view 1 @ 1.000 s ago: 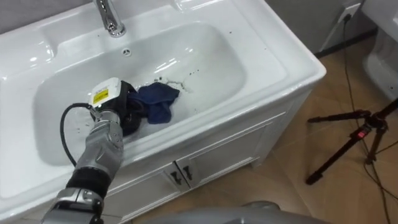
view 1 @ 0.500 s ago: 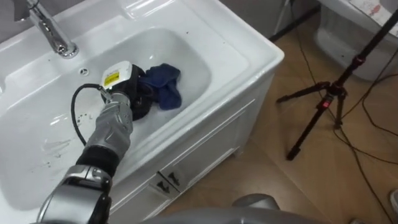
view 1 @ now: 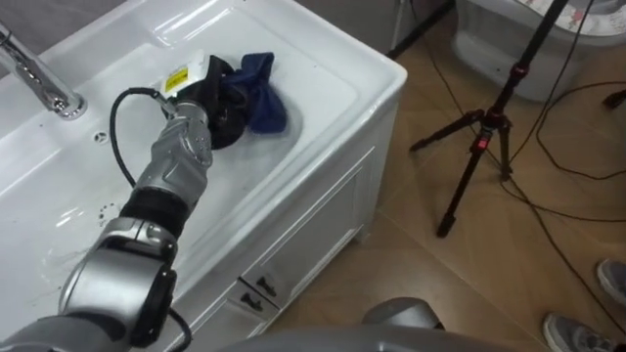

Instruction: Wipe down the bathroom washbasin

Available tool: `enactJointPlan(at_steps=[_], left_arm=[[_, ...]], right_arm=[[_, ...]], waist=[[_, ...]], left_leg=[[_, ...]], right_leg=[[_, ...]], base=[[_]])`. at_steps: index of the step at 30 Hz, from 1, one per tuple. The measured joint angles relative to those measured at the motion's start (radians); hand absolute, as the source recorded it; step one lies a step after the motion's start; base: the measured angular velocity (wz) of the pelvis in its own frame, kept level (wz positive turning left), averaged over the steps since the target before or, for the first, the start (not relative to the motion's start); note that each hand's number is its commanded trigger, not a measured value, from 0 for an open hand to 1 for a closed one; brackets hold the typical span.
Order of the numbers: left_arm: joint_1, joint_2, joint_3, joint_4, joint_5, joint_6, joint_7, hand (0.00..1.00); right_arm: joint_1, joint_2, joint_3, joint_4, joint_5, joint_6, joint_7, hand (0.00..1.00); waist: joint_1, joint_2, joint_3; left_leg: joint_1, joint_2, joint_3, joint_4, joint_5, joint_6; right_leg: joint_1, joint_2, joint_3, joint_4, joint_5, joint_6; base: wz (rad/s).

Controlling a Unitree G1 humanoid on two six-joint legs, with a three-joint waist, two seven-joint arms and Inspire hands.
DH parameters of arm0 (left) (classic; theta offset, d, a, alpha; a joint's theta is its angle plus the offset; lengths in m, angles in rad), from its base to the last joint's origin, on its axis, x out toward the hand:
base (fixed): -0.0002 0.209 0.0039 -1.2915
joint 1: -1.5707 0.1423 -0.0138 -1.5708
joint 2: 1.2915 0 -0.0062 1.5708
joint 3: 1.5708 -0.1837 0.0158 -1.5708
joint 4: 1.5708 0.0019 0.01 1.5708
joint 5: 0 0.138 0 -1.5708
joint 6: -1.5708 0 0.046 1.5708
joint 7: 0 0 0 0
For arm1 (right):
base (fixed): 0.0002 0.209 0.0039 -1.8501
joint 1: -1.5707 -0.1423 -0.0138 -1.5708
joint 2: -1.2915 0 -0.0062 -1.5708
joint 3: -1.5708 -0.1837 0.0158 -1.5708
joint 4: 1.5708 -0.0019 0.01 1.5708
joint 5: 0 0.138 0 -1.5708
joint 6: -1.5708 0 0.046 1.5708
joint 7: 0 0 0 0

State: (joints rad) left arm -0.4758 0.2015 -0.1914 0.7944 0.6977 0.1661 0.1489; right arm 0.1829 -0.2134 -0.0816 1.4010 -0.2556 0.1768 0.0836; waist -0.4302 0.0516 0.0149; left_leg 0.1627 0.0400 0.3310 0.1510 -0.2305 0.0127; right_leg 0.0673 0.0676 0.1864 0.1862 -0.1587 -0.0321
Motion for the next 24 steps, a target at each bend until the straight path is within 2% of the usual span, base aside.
enactJointPlan(at_steps=[3,5,13,18,21,24], left_arm=[[0.000,0.006,0.000,0.000,0.001,0.000,0.000,1.00],[0.000,0.010,0.000,0.000,0.003,0.000,0.000,1.00],[-0.011,0.024,0.000,0.026,0.011,-0.002,0.006,1.00],[-0.007,0.024,0.000,0.068,0.012,-0.007,0.016,1.00],[0.043,0.023,0.018,0.115,0.031,-0.004,0.020,1.00],[0.122,0.022,0.071,0.124,0.081,0.008,0.018,1.00]], right_arm=[[0.006,0.000,0.000,-0.001,-0.013,0.000,0.000,0.00],[0.009,0.000,-0.004,-0.001,-0.032,0.000,-0.001,0.00],[0.009,-0.001,-0.049,-0.006,-0.078,0.005,-0.007,0.00],[0.014,-0.001,-0.060,-0.006,-0.077,0.010,-0.008,0.00],[0.021,-0.001,-0.063,-0.025,-0.078,0.025,-0.006,0.00],[0.026,0.002,-0.080,-0.041,-0.075,0.034,-0.006,0.00]], waist=[[-0.001,0.002,-0.0015],[-0.001,-0.002,0.0013],[0.002,-0.007,0.0044],[0.024,-0.005,0.0033],[0.046,-0.005,0.0017],[0.059,-0.010,-0.0004]], left_leg=[[0.001,0.000,-0.001,0.000,0.000,0.000],[0.005,0.001,0.000,-0.001,0.000,0.000],[0.006,0.006,0.007,-0.004,0.000,0.000],[0.007,0.005,0.008,-0.008,0.000,0.000],[0.029,0.006,0.021,-0.015,0.001,-0.002],[0.030,0.003,0.023,-0.016,0.001,-0.002]], right_leg=[[0.002,0.001,0.005,0.000,0.002,0.001],[0.002,0.003,0.005,0.001,0.002,0.000],[0.011,0.004,0.009,0.001,0.005,-0.003],[0.007,0.005,0.012,0.000,0.005,-0.004],[0.020,0.009,0.027,0.000,0.005,-0.005],[0.019,0.009,0.030,-0.001,0.006,-0.006]], base=[[-0.05],[0.00],[-0.02],[-0.02],[-0.21],[-0.06]])
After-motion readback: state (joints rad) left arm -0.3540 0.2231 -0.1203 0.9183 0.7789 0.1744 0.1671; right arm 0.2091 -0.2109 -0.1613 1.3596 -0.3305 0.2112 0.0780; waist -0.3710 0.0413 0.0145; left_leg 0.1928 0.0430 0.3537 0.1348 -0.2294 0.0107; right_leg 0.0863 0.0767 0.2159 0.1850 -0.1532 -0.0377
